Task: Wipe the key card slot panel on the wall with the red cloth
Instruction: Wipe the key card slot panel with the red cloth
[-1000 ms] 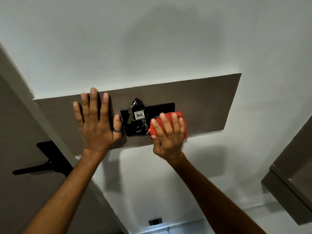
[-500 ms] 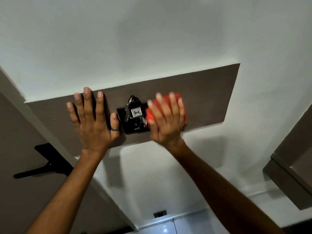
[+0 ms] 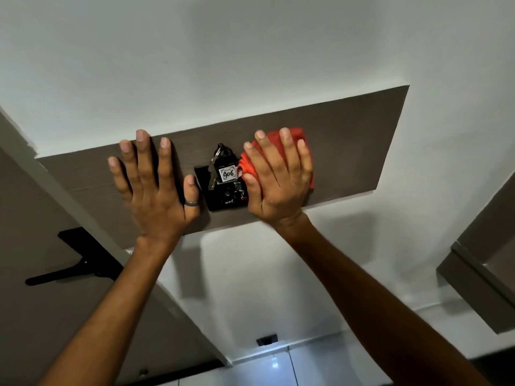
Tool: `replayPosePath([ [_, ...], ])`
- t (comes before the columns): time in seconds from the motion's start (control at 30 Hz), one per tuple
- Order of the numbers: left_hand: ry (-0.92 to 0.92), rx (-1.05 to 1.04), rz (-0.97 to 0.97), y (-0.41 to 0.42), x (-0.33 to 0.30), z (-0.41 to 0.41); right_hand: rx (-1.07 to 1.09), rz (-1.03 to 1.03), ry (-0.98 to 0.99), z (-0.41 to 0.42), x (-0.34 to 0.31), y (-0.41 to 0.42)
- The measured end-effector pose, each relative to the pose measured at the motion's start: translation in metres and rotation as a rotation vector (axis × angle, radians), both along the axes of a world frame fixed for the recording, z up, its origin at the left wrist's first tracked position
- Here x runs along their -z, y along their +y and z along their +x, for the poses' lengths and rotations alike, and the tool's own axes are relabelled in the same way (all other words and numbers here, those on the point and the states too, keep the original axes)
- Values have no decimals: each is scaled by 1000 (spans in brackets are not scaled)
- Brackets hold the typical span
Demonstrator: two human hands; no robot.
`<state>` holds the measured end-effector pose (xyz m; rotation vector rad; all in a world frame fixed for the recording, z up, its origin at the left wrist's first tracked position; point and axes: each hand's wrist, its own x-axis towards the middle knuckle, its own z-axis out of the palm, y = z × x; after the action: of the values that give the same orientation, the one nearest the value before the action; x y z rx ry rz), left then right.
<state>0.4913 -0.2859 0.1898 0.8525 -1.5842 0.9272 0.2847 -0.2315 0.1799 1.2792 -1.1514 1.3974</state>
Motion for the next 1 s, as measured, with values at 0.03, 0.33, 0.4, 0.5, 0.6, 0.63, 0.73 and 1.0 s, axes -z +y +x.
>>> replayPosePath([
  [0.03, 4, 0, 0, 0, 0, 0, 23, -11, 36, -3, 8, -1],
  [0.33, -106, -16, 22, 2, -7, 15, 8, -2, 90, -25, 35, 19],
  [0.4, -130, -12, 18, 1, -8, 19, -78, 1, -109, -1, 27, 26],
  [0.5, -134, 5, 21, 3, -9, 20, -74, -8, 4, 47, 32, 22],
  [0.6, -130, 20, 21, 3, -10, 21, 56, 4, 199, 52, 37, 3],
  [0.63, -134, 20, 17, 3, -10, 22, 92, -23, 196, 51, 39, -5],
  [0.73, -153, 13, 20, 3, -12, 23, 73, -45, -59, 76, 44, -12],
  [1.0, -127, 16, 63, 7, -12, 22, 31, -39, -245, 90, 39, -9],
])
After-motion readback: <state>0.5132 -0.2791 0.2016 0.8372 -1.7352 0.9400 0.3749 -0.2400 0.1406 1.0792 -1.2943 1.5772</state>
